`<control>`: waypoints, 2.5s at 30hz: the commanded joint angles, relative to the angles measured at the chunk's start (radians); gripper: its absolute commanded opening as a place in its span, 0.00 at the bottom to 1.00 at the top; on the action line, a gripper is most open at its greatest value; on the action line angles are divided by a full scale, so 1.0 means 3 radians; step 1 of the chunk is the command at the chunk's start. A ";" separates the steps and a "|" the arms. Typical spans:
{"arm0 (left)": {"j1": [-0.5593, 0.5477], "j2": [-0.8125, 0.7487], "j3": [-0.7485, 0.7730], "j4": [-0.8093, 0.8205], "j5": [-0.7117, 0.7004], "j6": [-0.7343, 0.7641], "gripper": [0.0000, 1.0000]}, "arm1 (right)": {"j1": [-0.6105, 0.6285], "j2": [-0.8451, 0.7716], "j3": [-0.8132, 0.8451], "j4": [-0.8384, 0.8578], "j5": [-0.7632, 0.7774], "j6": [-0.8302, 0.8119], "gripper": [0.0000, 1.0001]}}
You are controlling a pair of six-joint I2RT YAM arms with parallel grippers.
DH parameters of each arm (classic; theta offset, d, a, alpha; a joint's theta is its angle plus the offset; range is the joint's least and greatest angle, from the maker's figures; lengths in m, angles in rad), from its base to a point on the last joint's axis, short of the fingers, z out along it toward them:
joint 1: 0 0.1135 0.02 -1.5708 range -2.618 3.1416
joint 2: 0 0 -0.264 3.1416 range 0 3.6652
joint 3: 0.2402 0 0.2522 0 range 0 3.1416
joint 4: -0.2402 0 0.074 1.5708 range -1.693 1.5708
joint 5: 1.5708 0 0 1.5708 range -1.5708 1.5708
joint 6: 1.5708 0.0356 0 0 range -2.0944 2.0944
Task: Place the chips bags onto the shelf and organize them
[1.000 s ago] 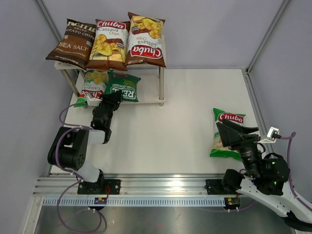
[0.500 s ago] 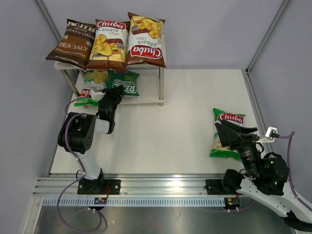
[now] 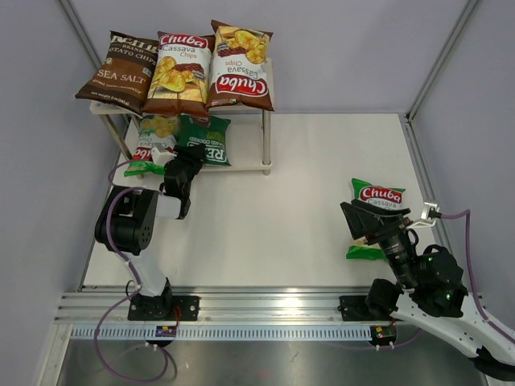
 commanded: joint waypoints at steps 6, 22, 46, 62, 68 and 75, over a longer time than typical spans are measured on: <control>-0.0104 -0.0587 0.0067 -0.0882 -0.0481 0.0147 0.71 | 0.0018 0.0076 0.0102 -0.0171 0.0069 0.0127 0.85; -0.0140 -0.1200 0.0431 -0.2944 -0.0906 -0.0032 0.89 | 0.0008 0.1454 0.1005 -0.1356 0.0239 0.0097 0.99; -0.0298 -0.3338 0.0114 -0.4513 0.0975 0.1001 0.99 | -0.3112 0.3414 0.1442 -0.1388 -0.1051 -0.0236 1.00; -0.0503 -0.4258 0.0175 -0.5618 0.2417 0.2059 0.99 | -0.5007 0.3843 0.1170 -0.1128 -0.1693 0.0337 0.99; -0.0508 -0.4356 0.0047 -0.5455 0.2866 0.2064 0.99 | -0.5167 0.4514 0.1105 -0.0572 -0.2701 0.0199 0.99; -0.0508 -0.4489 0.0027 -0.5389 0.2949 0.2059 0.99 | -0.5177 0.4877 0.0834 -0.0208 -0.3268 0.0183 0.99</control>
